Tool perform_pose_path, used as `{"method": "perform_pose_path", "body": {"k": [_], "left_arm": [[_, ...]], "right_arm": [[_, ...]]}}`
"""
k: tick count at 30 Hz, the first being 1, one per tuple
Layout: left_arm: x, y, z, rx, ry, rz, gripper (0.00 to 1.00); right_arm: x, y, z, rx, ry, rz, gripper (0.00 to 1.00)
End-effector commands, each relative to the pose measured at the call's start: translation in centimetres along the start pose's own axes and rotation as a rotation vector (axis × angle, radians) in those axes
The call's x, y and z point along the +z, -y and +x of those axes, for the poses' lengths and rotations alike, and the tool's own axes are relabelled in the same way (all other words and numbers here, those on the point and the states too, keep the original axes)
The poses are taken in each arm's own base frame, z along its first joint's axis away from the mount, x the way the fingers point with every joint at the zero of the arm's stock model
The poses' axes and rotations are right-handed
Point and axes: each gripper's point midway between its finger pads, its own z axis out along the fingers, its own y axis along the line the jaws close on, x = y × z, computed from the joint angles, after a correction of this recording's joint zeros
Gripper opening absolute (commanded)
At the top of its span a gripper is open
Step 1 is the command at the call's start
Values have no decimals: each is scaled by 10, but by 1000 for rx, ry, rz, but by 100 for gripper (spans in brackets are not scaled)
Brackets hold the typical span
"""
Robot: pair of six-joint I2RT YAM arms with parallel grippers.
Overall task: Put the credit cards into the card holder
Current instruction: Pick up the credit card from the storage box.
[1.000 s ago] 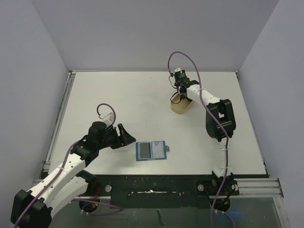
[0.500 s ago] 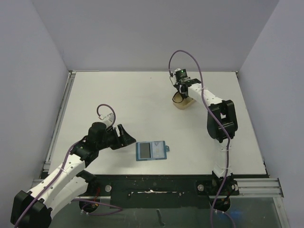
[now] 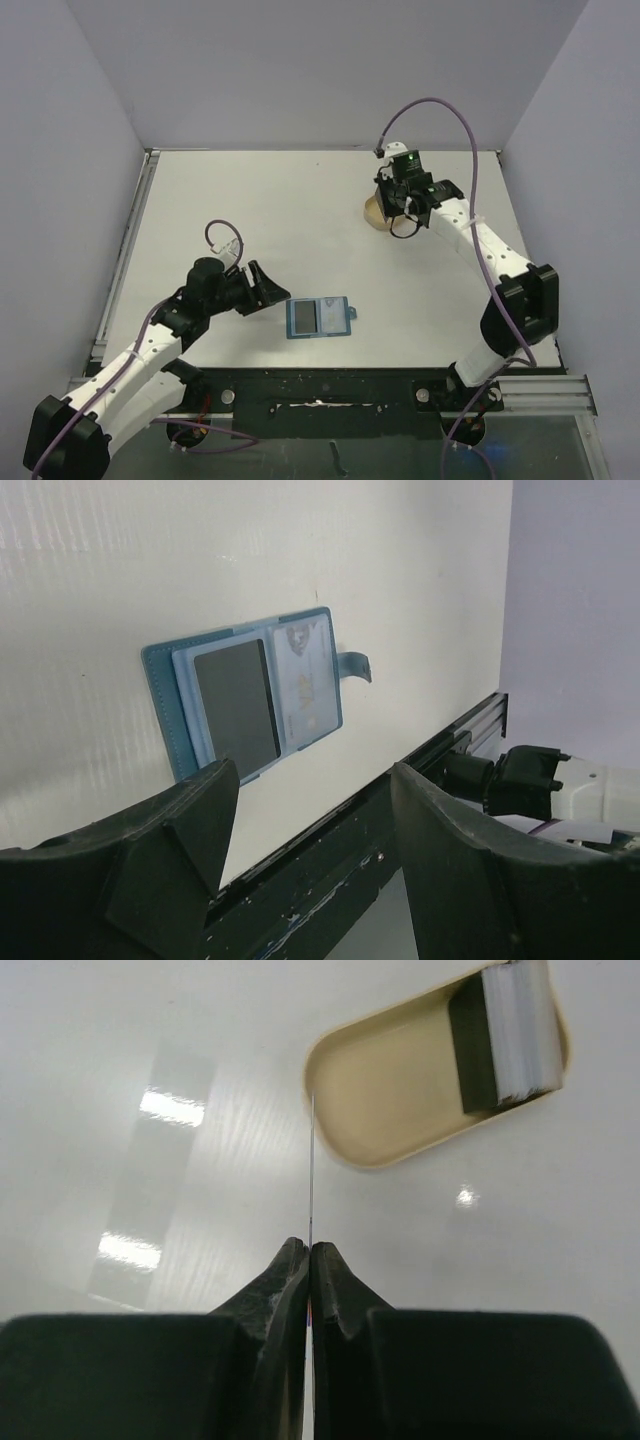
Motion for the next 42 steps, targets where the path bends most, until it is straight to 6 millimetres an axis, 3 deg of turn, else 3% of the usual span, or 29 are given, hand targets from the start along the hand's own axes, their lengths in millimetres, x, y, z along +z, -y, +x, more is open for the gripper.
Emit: {"method": "perform_pose_path", "body": {"k": [1,10,14,17,22,27,42], "left_arm": [[1,32,-24,7,58,103,61],[6,57,-48,-76,121,177,59],[3,78,-57,-123,149,286,58],[-3,92,-61,-144,170,377,58],[-20,121,-69,-140,212,547,59],[-31,139,-75,-103,232,618,59],[-31,139,-65,-129,189,669,54]], "right_arm": [[-49,-49,-9,127,134,-196,0],[-128,-152,13,271,247,-626,0],[-162,-178,17,371,317,-823,0],[-183,-180,17,409,373,-901,0],[-197,-176,16,487,400,-931,0],[-208,-185,15,607,404,-1056,0],[-199,-206,23,668,310,-1176,1]]}}
